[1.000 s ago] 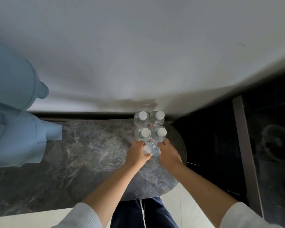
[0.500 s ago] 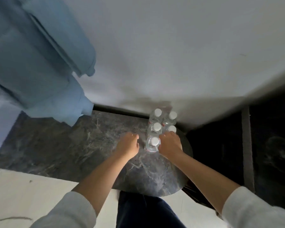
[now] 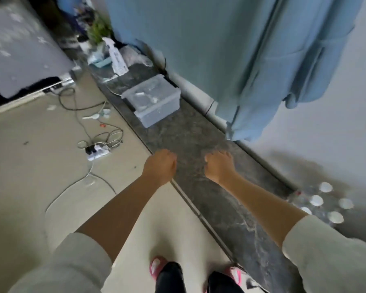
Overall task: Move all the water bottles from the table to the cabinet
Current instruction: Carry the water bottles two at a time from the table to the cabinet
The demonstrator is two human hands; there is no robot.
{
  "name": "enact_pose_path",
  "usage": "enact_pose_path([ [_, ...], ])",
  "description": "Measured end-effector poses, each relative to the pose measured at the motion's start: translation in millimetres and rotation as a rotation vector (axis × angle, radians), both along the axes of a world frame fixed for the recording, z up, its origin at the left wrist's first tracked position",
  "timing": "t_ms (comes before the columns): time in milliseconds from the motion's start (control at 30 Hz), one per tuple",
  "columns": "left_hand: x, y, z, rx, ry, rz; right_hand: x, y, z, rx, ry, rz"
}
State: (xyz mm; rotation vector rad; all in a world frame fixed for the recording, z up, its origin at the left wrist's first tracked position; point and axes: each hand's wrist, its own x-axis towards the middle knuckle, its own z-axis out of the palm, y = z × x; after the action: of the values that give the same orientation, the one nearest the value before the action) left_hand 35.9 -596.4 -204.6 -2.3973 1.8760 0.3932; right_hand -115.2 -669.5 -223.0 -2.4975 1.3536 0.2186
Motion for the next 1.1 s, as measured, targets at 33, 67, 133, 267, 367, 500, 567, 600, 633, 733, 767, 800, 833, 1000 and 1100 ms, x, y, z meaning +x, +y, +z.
enact_pose_path([
  [33,24.0,14.3,4.4,-0.016,-0.025,0.048,25.9,4.6,8.4,-0.031,-0.016,0.054],
  [67,46.9,28.9,8.3,-0.03,-0.039,0.1,50.6,9.5,16.8,-0.051,-0.036,0.091],
  [133,88.6,56.2,18.1,-0.051,-0.059,0.192,96.8,17.2,31.3,-0.079,-0.082,0.13],
  [267,185.7,125.7,46.3,-0.009,-0.168,0.358,208.8,54.5,56.4,-0.106,-0.15,0.252],
  [367,243.9,174.6,64.6,-0.005,-0.214,0.497,280.3,89.5,67.5,-0.105,-0.158,0.367],
  [500,302.3,237.8,80.1,0.007,-0.223,0.687,367.9,134.7,81.1,-0.164,-0.151,0.548],
  [567,327.0,267.3,83.7,0.01,-0.219,0.784,409.4,155.2,88.7,-0.194,-0.174,0.628],
  [600,340.8,284.8,85.2,0.015,-0.217,0.841,434.9,167.3,92.7,-0.206,-0.189,0.676],
  [633,350.5,296.3,85.6,0.022,-0.215,0.879,452.7,174.2,95.7,-0.213,-0.205,0.708],
  [733,383.7,327.3,86.8,0.036,-0.201,0.997,507.9,193.2,101.0,-0.21,-0.236,0.798],
  [767,396.7,336.3,87.9,0.033,-0.199,1.038,527.6,198.9,102.3,-0.208,-0.242,0.837],
  [800,411.8,344.0,89.5,0.027,-0.201,1.077,547.9,203.8,104.7,-0.207,-0.249,0.878],
  [833,429.7,351.5,92.3,0.018,-0.204,1.12,572.3,209.3,108.1,-0.203,-0.255,0.921],
  [1000,519.3,363.0,113.2,-0.097,-0.189,1.29,684.4,218.4,127.2,-0.19,-0.3,1.053],
  [1100,572.4,368.0,123.2,-0.094,-0.192,1.375,753.2,219.6,140.0,-0.167,-0.331,1.114],
])
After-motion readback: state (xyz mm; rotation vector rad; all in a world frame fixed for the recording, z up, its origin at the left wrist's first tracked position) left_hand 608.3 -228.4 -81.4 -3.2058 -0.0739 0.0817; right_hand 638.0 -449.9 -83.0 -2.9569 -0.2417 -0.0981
